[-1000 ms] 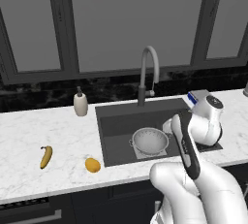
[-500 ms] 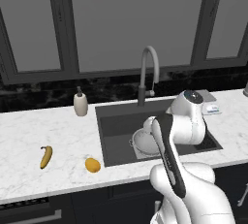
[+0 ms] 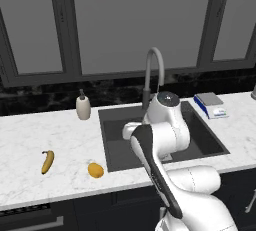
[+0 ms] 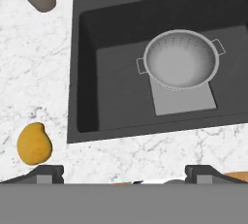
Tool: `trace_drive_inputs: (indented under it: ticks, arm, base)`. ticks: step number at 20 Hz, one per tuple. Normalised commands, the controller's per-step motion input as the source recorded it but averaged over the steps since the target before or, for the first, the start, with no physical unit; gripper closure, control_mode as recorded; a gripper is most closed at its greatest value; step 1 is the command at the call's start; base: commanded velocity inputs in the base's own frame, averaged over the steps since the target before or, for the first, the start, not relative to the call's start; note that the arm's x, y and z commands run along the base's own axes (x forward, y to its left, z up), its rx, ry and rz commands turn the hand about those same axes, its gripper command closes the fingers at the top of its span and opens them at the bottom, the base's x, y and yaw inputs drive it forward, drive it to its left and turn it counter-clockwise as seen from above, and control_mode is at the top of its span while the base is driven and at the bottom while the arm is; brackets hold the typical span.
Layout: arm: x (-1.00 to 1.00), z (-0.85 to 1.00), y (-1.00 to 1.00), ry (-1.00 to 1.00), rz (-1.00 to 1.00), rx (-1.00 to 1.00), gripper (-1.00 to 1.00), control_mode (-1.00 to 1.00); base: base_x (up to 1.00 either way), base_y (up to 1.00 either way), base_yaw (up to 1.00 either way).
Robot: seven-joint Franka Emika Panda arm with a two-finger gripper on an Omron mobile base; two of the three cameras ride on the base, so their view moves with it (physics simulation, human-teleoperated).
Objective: Put the colander in the sink, put the mango, banana in the colander, and turn on the sink faucet and pour water over the colander.
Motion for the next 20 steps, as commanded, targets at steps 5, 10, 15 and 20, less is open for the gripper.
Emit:
trace_drive_inputs:
  ticks: [5, 10, 15, 20]
  arm:
    - [-0.27, 0.03, 0.74, 0.05, 0.0, -0.03, -1.0, -1.0]
    - [-0.06, -0.13, 0.72, 0.04, 0.1, 0.0, -1.0, -1.0]
    - [0.08, -0.32, 0.56, 0.12, 0.19, 0.0, -1.0, -1.0]
    - [0.24, -0.28, 0.3, 0.2, 0.21, 0.0, -1.0, -1.0]
  base:
    - [0.0, 0.0, 0.0]
    - [0.0, 0.0, 0.0]
    - [0.0, 0.0, 0.0]
    - [0.0, 0.0, 0.0]
